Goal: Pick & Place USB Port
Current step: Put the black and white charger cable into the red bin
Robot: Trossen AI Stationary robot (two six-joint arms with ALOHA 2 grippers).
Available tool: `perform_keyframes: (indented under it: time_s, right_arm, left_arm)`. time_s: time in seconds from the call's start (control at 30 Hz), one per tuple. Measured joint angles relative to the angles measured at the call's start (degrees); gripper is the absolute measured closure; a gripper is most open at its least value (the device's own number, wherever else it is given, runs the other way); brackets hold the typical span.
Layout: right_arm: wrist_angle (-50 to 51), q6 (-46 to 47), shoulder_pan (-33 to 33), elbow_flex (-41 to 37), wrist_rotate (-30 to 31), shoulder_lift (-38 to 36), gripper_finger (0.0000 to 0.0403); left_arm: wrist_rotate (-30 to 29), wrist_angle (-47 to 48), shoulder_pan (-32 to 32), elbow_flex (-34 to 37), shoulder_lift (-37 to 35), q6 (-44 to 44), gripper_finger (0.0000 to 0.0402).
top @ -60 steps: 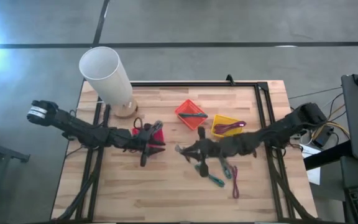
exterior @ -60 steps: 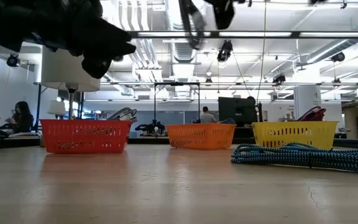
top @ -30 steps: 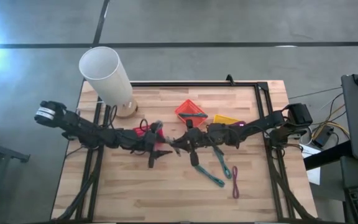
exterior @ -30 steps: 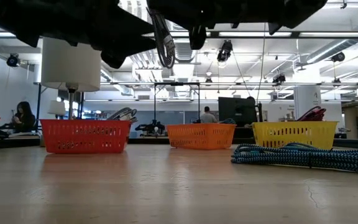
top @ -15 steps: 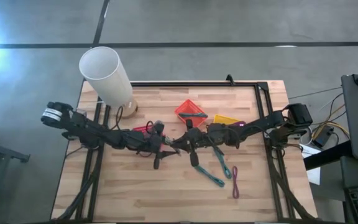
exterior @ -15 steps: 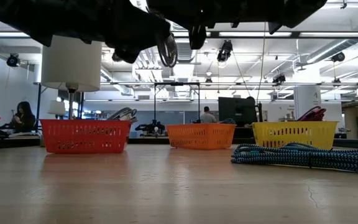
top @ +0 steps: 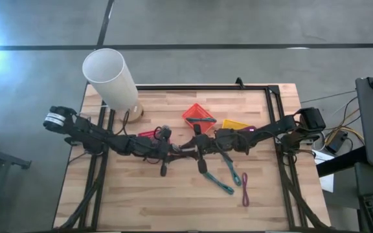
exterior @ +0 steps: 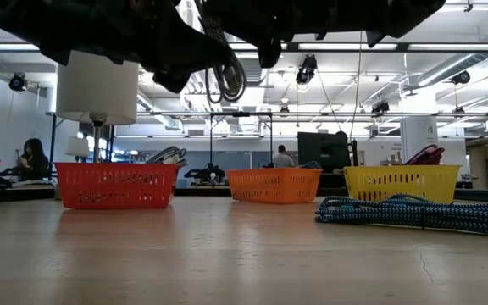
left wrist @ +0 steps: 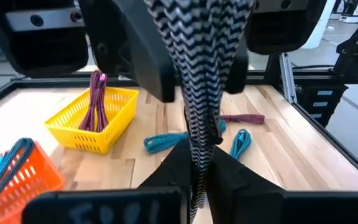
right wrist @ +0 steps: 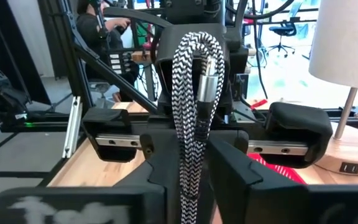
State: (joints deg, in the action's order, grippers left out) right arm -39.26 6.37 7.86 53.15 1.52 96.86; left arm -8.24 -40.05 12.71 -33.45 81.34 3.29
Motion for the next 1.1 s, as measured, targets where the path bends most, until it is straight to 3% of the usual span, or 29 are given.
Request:
perform_keyframes:
  time_s: [0.17,0.37,0.47,0.63,0.73,0.93,1.1]
  right_arm:
    - [1.2,-0.3,0.0,0.0,0.2,-0.7,0.0283]
    - [9.5,-2.0,0.0,0.0,0.2,-4.5,0.0253]
    - [16.4,0.4,0.0,0.1,0.1,-6.9,0.0245]
    - [23.6,7.2,0.1,0.1,0.1,-7.8,0.0238]
    - [26.3,9.8,0.4,0.0,-0.3,-7.6,0.0239]
    - [32.4,14.2,2.0,0.0,-0.7,-7.6,0.0236]
    - [39.3,16.2,4.0,0.0,-2.9,-7.6,0.0236]
  left_arm:
    - [0.1,3.3,0.0,0.0,-0.8,4.3,0.0387]
    - [-0.7,18.9,0.0,-0.4,-7.6,7.0,0.0386]
    - [-3.8,30.8,-0.2,-1.8,-12.8,8.7,0.0382]
    - [-14.4,56.0,-2.4,-4.7,-18.7,16.0,0.0388]
    - [-17.9,61.9,-4.7,-5.1,-19.6,22.0,0.0389]
    - [-7.5,64.5,-8.8,-3.5,-17.0,24.1,0.0387]
    - [-3.8,67.3,-9.5,-3.5,-14.5,25.2,0.0386]
